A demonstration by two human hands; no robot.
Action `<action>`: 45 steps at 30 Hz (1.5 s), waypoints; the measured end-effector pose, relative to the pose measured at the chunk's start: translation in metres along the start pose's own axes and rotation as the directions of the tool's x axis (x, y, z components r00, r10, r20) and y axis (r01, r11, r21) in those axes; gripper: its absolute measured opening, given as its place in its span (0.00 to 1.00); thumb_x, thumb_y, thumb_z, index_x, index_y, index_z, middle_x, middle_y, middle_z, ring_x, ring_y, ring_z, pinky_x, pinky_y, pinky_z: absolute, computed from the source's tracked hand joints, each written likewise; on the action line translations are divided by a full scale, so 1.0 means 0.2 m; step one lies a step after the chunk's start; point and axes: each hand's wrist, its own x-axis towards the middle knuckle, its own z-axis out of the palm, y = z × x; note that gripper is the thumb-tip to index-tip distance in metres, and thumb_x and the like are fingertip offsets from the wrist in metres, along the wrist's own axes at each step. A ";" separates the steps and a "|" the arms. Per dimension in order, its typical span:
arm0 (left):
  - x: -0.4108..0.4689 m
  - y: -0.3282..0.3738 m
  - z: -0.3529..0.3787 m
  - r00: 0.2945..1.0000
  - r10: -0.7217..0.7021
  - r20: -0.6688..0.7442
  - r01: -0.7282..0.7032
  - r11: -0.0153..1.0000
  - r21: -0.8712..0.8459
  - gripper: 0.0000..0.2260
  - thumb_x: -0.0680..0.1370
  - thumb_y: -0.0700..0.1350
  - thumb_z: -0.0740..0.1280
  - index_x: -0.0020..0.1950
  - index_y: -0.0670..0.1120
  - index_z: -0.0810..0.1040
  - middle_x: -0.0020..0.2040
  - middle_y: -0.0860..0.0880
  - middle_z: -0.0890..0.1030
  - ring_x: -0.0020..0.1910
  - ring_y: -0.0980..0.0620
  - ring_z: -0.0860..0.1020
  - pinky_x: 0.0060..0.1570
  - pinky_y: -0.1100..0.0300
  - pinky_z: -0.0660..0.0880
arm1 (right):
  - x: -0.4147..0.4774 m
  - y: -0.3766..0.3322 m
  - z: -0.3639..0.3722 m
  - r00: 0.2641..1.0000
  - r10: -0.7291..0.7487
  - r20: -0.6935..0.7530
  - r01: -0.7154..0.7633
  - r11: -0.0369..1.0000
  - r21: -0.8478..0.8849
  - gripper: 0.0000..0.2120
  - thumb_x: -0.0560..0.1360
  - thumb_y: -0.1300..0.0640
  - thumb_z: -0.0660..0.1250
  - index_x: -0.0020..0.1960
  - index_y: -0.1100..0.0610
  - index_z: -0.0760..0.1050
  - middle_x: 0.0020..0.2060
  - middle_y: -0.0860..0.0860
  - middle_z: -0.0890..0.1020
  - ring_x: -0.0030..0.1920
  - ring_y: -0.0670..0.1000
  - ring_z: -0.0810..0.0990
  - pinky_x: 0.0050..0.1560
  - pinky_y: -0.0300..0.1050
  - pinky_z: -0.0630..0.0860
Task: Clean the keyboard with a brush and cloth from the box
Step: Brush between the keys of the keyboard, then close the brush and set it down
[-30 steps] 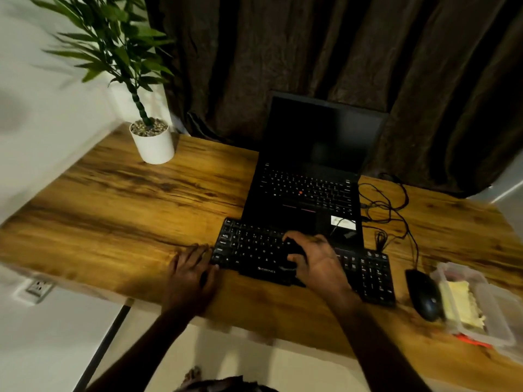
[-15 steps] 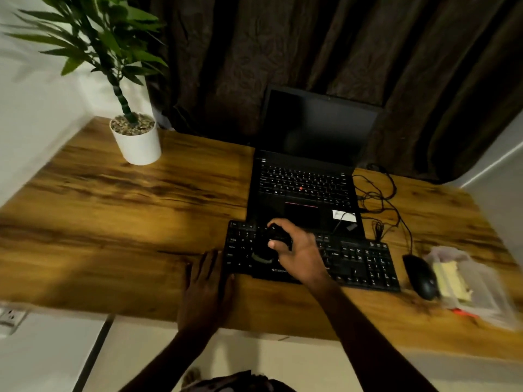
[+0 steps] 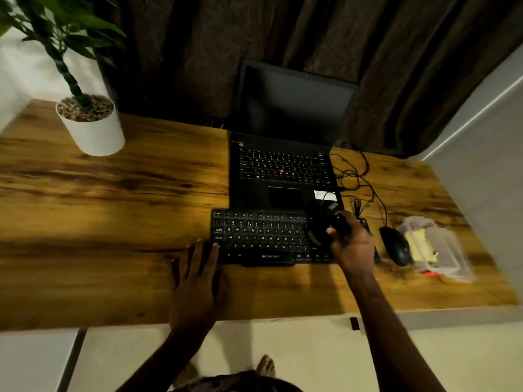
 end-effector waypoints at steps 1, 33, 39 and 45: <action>0.00 0.00 0.00 1.000 0.006 -0.001 -0.006 1.000 -0.006 0.26 0.81 0.57 0.55 0.78 0.52 0.62 0.79 0.45 0.61 0.78 0.41 0.57 0.75 0.38 0.48 | 0.00 0.03 -0.01 1.000 0.009 -0.018 -0.009 1.000 -0.010 0.19 0.76 0.62 0.72 0.65 0.53 0.76 0.49 0.55 0.85 0.46 0.52 0.84 0.45 0.46 0.83; 0.27 1.61 0.22 0.881 0.019 0.472 0.422 0.415 -0.806 0.09 0.80 0.50 0.66 0.54 0.49 0.84 0.47 0.51 0.86 0.46 0.57 0.83 0.38 0.69 0.76 | -0.19 0.65 -0.34 0.899 0.209 0.384 -0.437 0.408 0.802 0.23 0.72 0.51 0.74 0.65 0.52 0.76 0.57 0.56 0.83 0.59 0.58 0.82 0.57 0.59 0.80; 0.24 1.76 0.31 0.866 0.014 0.500 0.455 0.393 -0.799 0.09 0.80 0.48 0.66 0.55 0.47 0.83 0.46 0.49 0.86 0.44 0.56 0.84 0.36 0.68 0.76 | -0.18 0.79 -0.45 0.908 0.220 0.357 -0.419 0.426 0.802 0.19 0.74 0.56 0.71 0.65 0.55 0.77 0.58 0.57 0.83 0.59 0.59 0.82 0.59 0.64 0.79; 0.25 1.87 0.37 0.862 -0.004 0.508 0.470 0.382 -0.796 0.08 0.80 0.47 0.67 0.54 0.47 0.84 0.44 0.50 0.86 0.42 0.58 0.83 0.35 0.69 0.75 | -0.15 0.85 -0.48 0.913 0.257 0.316 -0.402 0.435 0.806 0.21 0.73 0.57 0.71 0.65 0.57 0.76 0.55 0.57 0.84 0.57 0.60 0.82 0.59 0.65 0.78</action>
